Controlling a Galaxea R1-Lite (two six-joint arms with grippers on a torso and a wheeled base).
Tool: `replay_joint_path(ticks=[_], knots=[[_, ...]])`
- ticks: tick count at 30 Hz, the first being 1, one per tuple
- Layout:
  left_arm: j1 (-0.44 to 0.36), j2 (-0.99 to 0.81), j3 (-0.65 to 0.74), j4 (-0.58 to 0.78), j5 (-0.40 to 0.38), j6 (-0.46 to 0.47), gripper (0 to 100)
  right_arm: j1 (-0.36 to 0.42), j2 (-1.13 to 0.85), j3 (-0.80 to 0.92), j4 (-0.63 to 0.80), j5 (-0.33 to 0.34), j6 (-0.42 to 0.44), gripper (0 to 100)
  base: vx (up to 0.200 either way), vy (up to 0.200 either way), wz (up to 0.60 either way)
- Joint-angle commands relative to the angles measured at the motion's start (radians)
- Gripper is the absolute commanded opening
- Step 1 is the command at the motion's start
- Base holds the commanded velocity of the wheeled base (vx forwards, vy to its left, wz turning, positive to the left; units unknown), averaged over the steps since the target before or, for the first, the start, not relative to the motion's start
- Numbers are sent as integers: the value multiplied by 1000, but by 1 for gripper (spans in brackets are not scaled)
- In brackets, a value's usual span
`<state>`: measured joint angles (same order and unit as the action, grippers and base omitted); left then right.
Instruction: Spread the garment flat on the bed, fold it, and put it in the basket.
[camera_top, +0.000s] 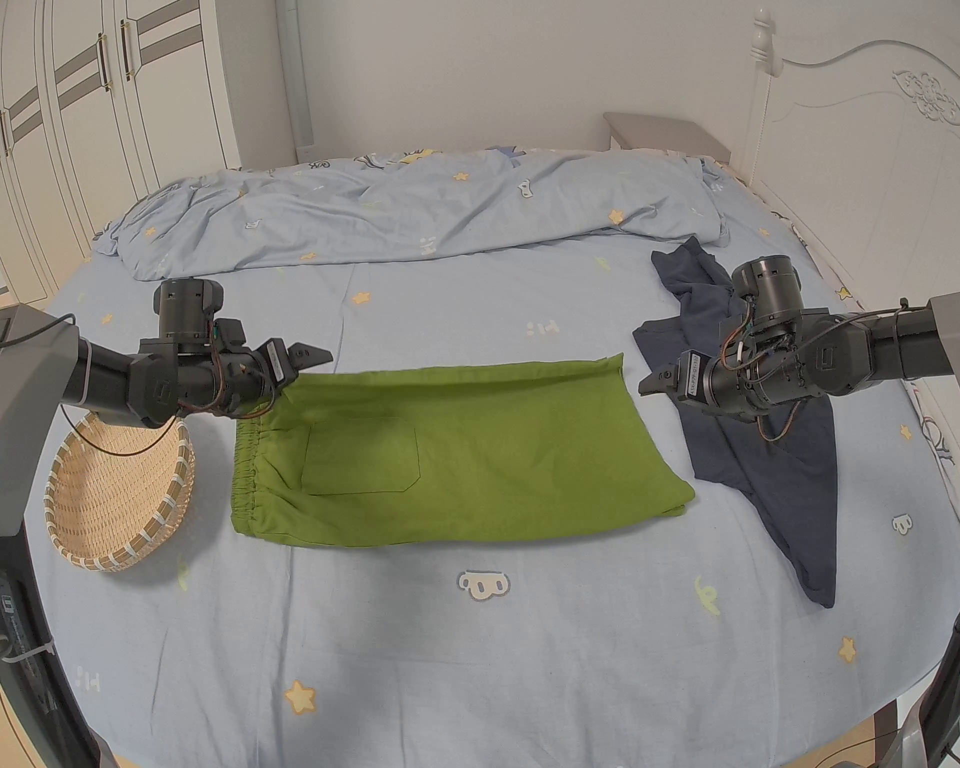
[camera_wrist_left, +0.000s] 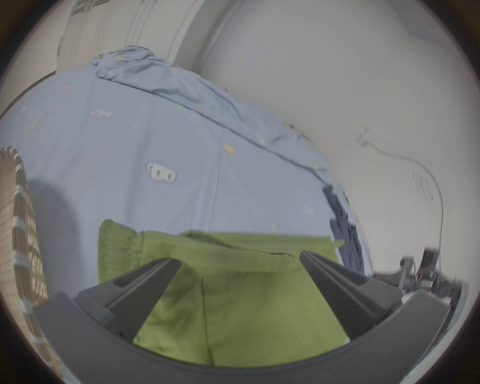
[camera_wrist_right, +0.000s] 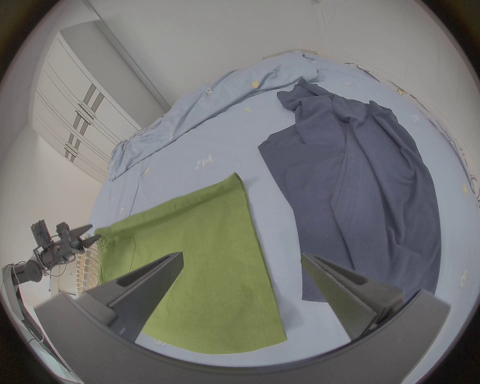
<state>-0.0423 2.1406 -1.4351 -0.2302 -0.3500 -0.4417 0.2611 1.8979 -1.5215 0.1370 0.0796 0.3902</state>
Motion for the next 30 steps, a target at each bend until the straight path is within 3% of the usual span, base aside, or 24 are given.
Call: replay_joint_path(ticks=[1,13,18,19,25,30], knots=[[21,102,-119,-3,13,-65,100,-16,-6,12,-2,2,-1,100,0,0,0],[30,128,-119,-1,11,-25,100,-19,-6,9,-5,11,-2,100,0,0,0],[16,-50,-21,-1,20,-35,100,-108,-5,-14,10,230,-8,100,0,0,0],[16,-50,-21,-1,20,-35,100,-108,-5,-14,10,230,-8,100,0,0,0],[25,-254,262,-3,-15,-23,100,-186,63,-74,53,444,-22,100,0,0,0],[53,-271,375,-8,-57,-20,100,-187,124,-109,79,451,-44,100,0,0,0]])
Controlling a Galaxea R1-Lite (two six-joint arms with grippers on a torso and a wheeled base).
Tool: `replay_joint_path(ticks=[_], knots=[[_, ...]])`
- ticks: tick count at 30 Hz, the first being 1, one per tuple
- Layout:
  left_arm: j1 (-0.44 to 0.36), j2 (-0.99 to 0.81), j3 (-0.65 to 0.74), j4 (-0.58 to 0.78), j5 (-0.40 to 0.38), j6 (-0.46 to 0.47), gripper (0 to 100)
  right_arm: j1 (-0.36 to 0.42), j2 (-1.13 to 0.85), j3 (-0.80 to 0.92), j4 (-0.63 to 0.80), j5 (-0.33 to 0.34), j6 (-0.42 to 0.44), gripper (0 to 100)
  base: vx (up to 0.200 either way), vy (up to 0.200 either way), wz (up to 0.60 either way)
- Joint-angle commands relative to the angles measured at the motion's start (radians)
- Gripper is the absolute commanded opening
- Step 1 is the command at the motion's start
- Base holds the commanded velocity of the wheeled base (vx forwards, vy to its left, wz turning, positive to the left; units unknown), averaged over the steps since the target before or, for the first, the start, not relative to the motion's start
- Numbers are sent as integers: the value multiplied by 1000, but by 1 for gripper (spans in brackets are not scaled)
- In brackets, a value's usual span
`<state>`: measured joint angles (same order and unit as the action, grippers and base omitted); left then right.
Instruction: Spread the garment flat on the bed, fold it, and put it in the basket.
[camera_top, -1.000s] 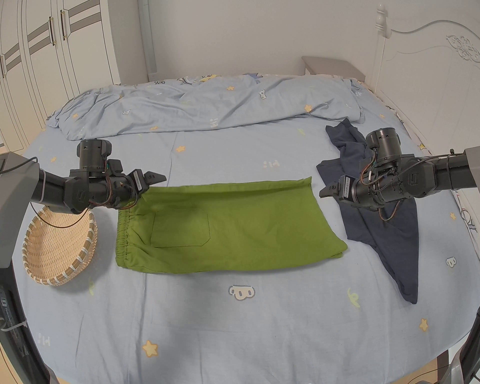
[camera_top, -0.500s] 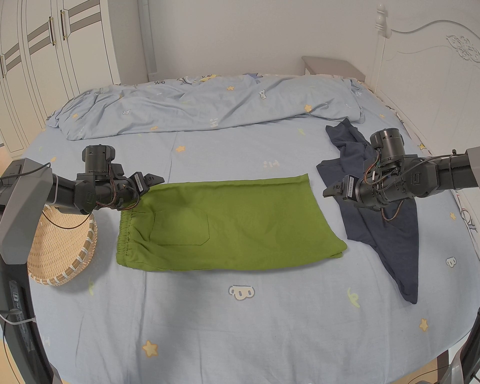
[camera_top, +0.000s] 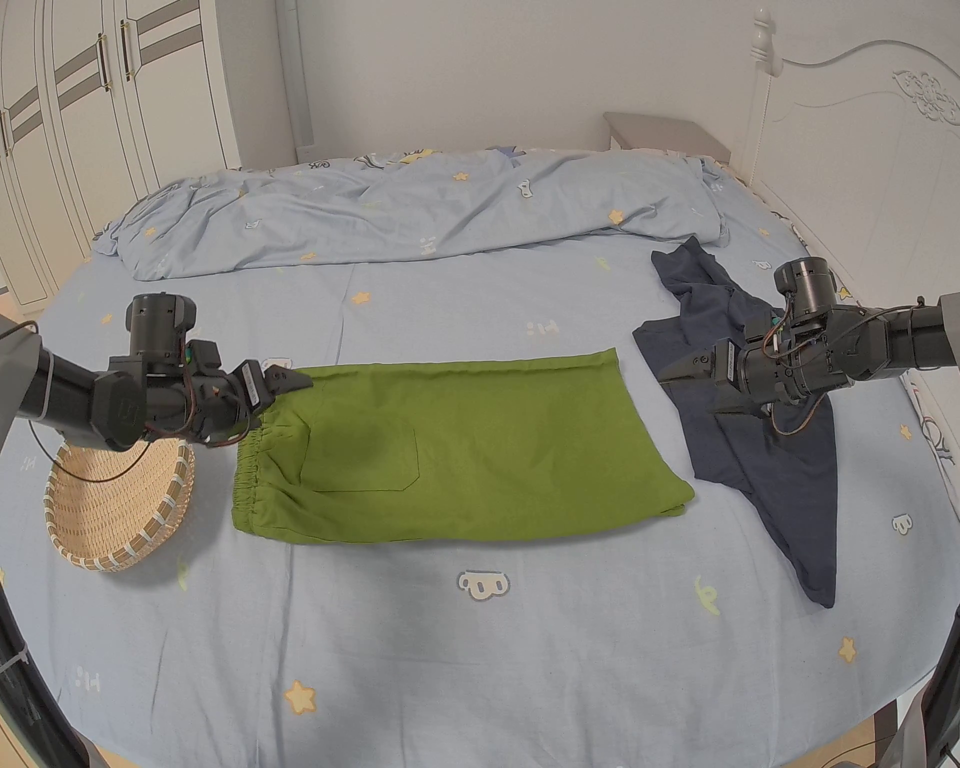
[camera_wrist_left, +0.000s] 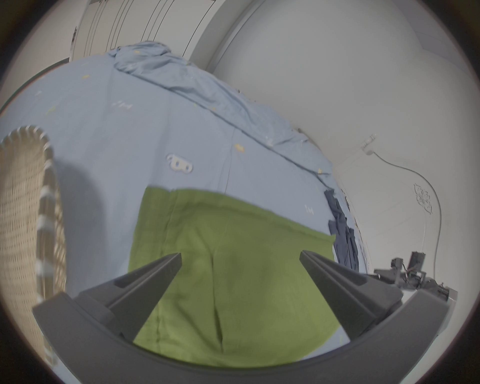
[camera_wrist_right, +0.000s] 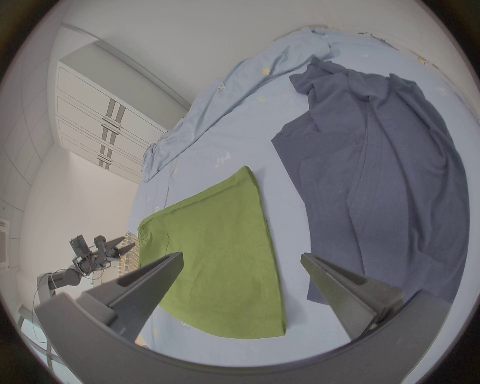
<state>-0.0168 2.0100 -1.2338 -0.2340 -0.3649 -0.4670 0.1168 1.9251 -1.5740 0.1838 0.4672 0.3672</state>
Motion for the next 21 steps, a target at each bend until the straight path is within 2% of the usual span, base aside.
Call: replay_joint_path(ticks=[1,2,5,12,21], knots=[[28,-140,174,-4,-42,5,100,-43,97,-57,32,64,-21,100,0,0,0],[61,-140,251,-22,-117,16,100,-37,109,-57,39,65,-25,100,0,0,0],[89,-125,264,-47,-143,31,100,-37,106,-50,40,67,-25,100,0,0,0],[123,-17,263,-105,-138,87,100,-36,101,-34,39,68,-24,100,0,0,0],[132,70,240,-162,-137,88,100,-32,86,-17,34,71,-24,100,0,0,0]])
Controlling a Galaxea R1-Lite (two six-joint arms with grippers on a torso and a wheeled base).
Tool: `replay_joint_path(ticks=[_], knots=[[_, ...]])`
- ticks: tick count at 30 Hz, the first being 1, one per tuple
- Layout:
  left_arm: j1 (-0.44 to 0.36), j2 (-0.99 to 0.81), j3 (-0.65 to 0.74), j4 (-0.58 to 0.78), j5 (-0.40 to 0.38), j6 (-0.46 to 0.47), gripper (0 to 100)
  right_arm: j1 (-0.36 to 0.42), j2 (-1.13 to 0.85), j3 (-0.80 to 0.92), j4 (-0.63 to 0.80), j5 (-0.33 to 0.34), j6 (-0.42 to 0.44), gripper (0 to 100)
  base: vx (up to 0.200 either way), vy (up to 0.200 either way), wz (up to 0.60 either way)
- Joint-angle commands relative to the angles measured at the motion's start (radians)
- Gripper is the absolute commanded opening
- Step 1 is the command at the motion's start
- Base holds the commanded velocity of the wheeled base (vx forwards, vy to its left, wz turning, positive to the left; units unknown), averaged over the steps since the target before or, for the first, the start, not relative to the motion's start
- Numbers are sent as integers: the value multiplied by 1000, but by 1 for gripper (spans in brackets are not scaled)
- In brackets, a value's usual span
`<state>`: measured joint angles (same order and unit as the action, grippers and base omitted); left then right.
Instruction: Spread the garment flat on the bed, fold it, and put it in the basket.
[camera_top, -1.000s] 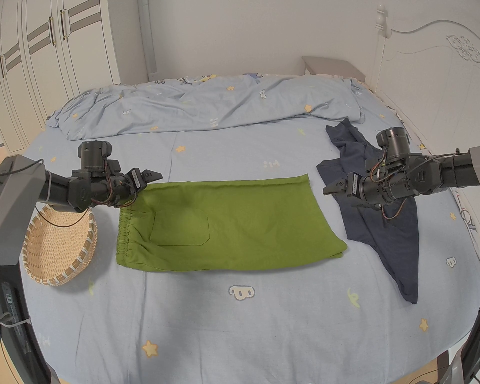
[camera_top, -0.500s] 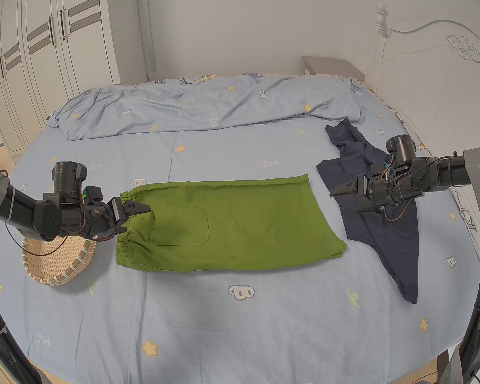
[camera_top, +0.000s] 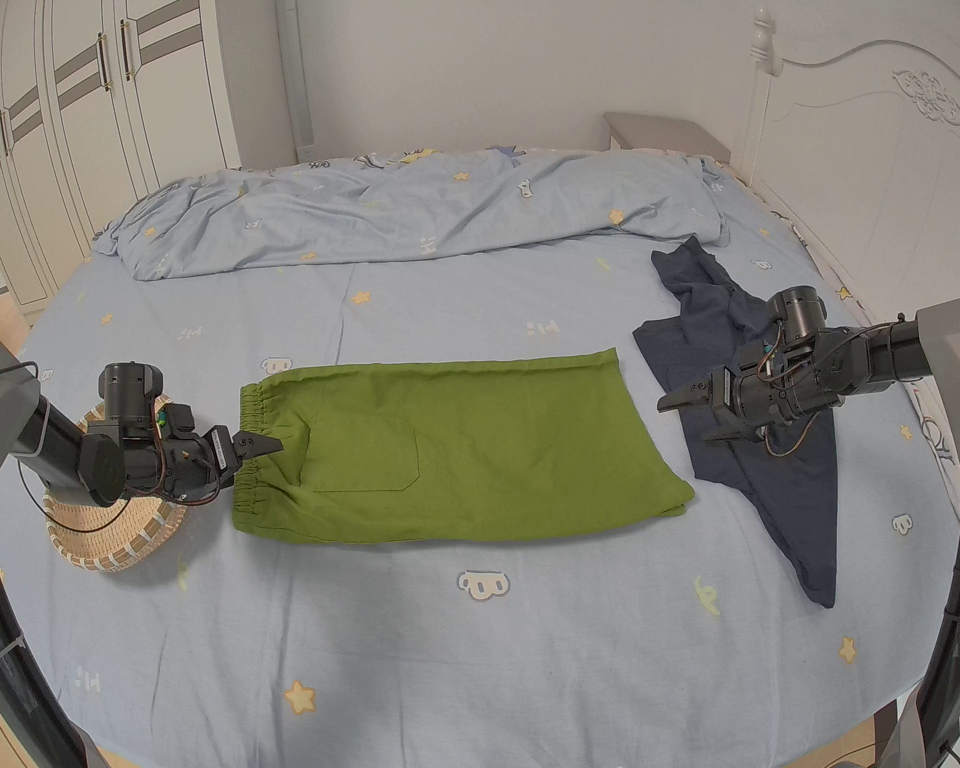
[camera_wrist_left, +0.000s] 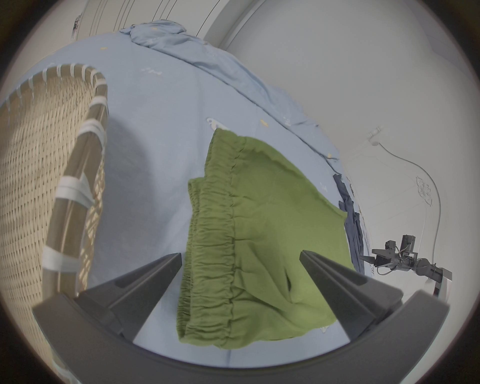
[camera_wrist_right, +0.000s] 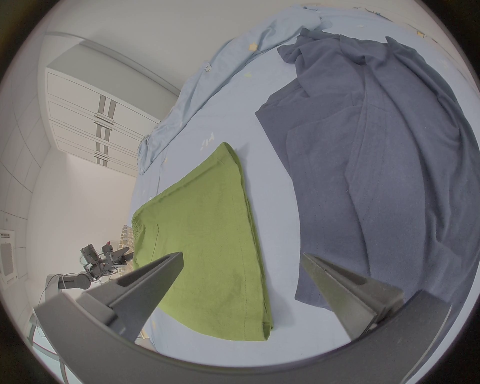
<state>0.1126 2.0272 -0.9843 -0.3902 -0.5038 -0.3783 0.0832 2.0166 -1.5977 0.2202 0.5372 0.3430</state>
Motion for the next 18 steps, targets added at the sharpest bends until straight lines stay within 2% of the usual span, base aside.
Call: replay_joint_path(ticks=[1,12,16,18], knots=[[2,53,-10,-6,2,-1,100,1,-6,7,-2,1,1,100,0,0,0],[1,149,-80,-9,-12,-10,100,1,-10,8,-2,1,1,100,0,0,0],[2,157,-88,-9,-74,-17,100,1,-10,8,-2,1,1,100,0,0,0],[10,156,-90,-9,-147,-19,100,1,-10,8,-4,1,1,100,0,0,0]])
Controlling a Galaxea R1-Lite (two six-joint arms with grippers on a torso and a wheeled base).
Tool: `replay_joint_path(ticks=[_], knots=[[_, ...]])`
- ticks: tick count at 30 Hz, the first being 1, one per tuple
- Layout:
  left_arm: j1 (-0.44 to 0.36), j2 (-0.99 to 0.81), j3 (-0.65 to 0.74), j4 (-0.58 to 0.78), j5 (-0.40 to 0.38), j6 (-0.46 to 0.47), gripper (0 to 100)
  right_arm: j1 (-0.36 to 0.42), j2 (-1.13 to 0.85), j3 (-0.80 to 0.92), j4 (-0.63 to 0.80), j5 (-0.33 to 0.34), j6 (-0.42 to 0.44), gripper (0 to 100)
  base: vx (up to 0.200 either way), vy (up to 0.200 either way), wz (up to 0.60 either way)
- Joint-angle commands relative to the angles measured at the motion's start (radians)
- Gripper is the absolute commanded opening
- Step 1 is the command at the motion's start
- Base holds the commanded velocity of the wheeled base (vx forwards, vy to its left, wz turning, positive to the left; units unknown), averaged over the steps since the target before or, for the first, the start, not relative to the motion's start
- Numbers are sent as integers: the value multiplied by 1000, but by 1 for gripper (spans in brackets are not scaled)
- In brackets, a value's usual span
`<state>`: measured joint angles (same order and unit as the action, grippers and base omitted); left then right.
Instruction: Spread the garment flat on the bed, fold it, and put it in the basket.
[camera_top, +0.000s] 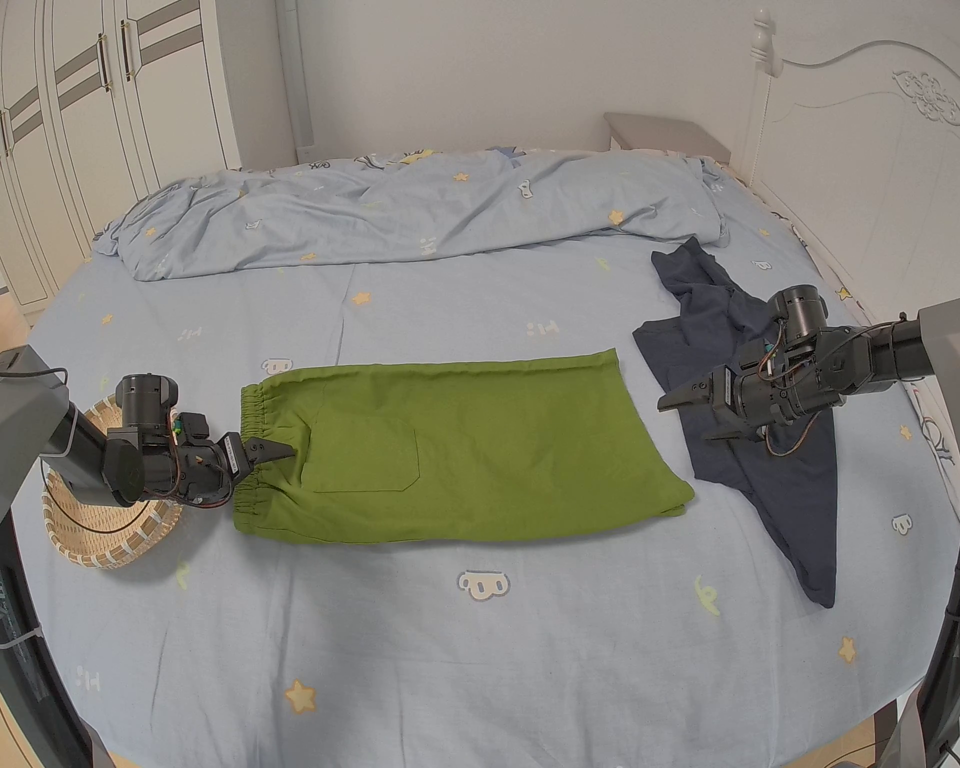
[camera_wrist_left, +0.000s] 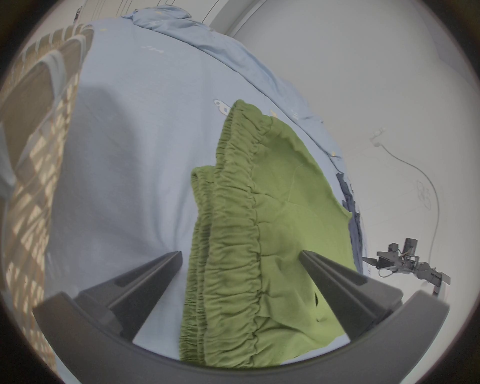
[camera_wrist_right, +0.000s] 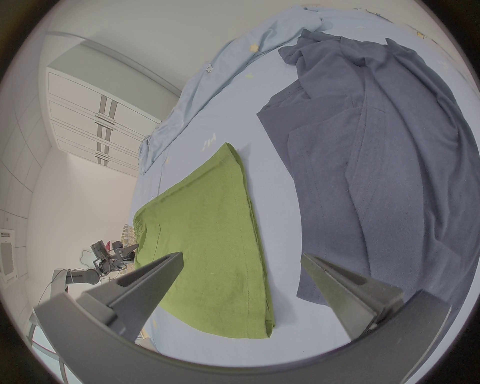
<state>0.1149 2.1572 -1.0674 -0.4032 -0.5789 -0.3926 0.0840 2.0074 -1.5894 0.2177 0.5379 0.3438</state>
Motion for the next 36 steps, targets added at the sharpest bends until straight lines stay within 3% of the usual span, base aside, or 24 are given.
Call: replay_joint_path(ticks=[1,12,13,24,36], knots=[[12,26,-6,4,-91,-5,100,0,-1,0,-1,1,0,100,0,0,0],[19,50,-32,4,-117,-14,100,0,1,0,-1,1,0,100,0,0,0],[19,49,-34,4,-117,-14,0,0,1,0,-1,1,0,100,0,0,0],[28,3,-17,1,-110,-9,0,-1,1,0,-1,1,0,100,0,0,0],[26,-168,24,55,-82,4,0,-1,2,-1,6,1,-9,100,0,0,0]])
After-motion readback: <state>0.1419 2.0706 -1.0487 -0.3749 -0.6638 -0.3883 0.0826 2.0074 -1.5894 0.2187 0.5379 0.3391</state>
